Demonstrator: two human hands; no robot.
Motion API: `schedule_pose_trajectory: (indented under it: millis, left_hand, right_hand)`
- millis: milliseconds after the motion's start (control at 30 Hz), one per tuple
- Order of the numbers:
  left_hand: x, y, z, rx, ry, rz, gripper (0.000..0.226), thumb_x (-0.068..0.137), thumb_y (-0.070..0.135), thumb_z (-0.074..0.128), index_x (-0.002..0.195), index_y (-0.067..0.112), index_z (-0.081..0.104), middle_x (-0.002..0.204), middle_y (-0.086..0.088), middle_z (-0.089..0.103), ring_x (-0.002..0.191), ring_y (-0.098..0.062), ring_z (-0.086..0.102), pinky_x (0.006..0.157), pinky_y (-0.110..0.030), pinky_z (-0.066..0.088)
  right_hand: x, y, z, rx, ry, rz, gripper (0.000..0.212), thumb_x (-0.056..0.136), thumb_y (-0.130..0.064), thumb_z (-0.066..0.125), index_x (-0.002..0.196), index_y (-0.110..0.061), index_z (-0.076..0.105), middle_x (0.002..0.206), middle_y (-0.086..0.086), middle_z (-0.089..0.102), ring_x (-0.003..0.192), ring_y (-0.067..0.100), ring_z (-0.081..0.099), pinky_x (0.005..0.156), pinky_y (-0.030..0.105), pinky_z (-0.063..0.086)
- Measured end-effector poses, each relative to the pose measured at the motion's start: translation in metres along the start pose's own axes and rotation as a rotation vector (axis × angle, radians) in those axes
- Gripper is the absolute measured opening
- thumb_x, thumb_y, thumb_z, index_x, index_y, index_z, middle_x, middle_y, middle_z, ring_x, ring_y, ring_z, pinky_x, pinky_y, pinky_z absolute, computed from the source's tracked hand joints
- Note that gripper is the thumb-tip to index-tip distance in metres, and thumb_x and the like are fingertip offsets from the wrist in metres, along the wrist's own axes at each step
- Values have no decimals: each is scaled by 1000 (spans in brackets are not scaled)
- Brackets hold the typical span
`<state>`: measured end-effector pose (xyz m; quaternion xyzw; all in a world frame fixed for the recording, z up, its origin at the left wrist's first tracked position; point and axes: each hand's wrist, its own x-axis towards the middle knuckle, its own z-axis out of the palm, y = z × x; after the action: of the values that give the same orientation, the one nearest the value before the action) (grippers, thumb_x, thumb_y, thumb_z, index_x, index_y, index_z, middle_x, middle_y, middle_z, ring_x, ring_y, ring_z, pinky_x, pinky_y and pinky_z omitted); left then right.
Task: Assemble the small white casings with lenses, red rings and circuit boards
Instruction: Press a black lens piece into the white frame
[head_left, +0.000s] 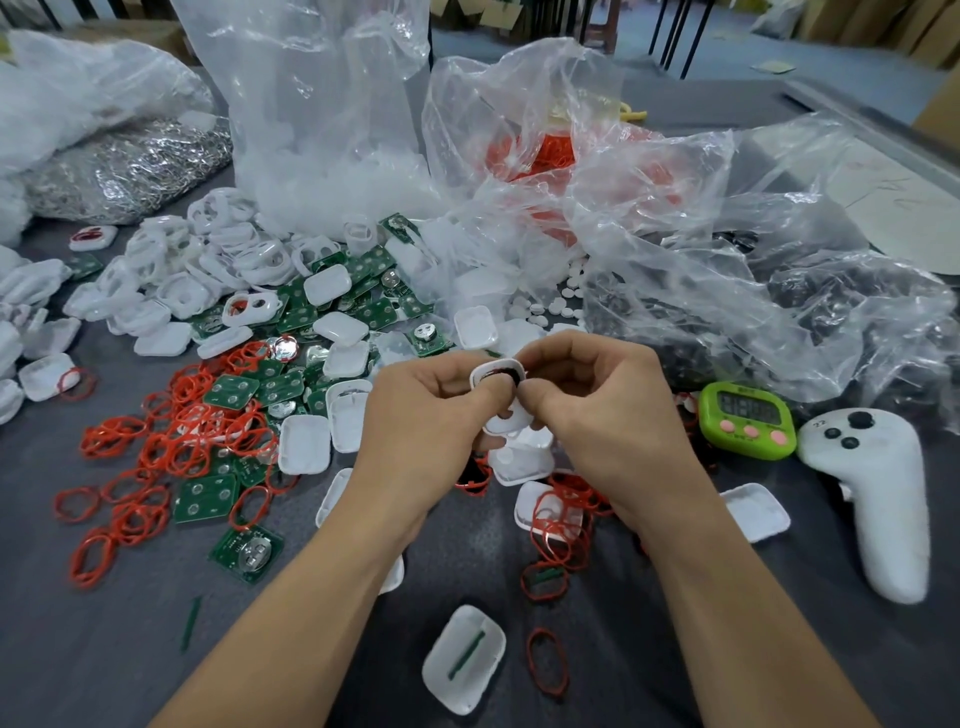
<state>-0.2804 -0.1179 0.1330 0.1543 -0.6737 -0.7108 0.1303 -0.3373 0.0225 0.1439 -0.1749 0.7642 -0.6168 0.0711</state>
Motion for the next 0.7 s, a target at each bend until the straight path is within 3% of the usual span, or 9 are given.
schedule_pose_trajectory:
  millis: [100, 333, 467, 533, 600, 700]
  left_hand:
    - [1, 0, -1, -14, 10, -17, 17, 91, 9, 75, 85, 23, 84, 74, -6, 77, 65, -13, 71, 58, -30, 60]
    - [0, 1, -1, -5, 20, 2, 20, 89, 7, 76, 83, 25, 84, 72, -5, 77, 61, -13, 69, 62, -40, 65]
    - [1, 1, -1, 63, 44, 18, 11, 81, 17, 79, 80, 27, 82, 66, -2, 75, 57, -11, 66, 54, -27, 56]
    - [2, 0, -1, 113, 70, 29, 9, 73, 24, 74, 75, 28, 81, 61, -2, 72, 55, -14, 61, 56, -29, 51]
    - [2, -2, -2, 140, 82, 44, 11, 70, 24, 69, 71, 28, 80, 58, -2, 70, 54, -16, 58, 59, -34, 50]
    - [4, -2, -5, 84, 13, 33, 11, 78, 16, 74, 78, 24, 82, 63, -3, 73, 57, -14, 65, 56, -28, 54]
  right_hand:
    - [-1, -1, 0, -32, -5, -2, 24, 78, -5, 71, 89, -23, 80, 80, -3, 79, 79, 15, 76, 75, 32, 61]
    - [-4, -3, 3, -83, 37, -43, 23, 79, -7, 73, 87, -28, 80, 77, -10, 78, 75, 8, 75, 71, 24, 59]
    - [-5, -6, 4, -101, 26, -76, 27, 81, -2, 72, 88, -26, 80, 78, -9, 78, 74, 8, 75, 70, 26, 61]
    - [-6, -7, 5, -91, 18, -102, 28, 80, 2, 70, 88, -24, 81, 77, -8, 78, 73, 9, 75, 70, 25, 61]
    - [-8, -7, 8, -73, 13, -118, 29, 80, 4, 69, 87, -21, 81, 76, -8, 78, 72, 8, 75, 68, 21, 58]
    - [-8, -6, 8, -59, 36, -91, 26, 80, 2, 71, 87, -22, 81, 75, -8, 78, 73, 8, 75, 69, 22, 59]
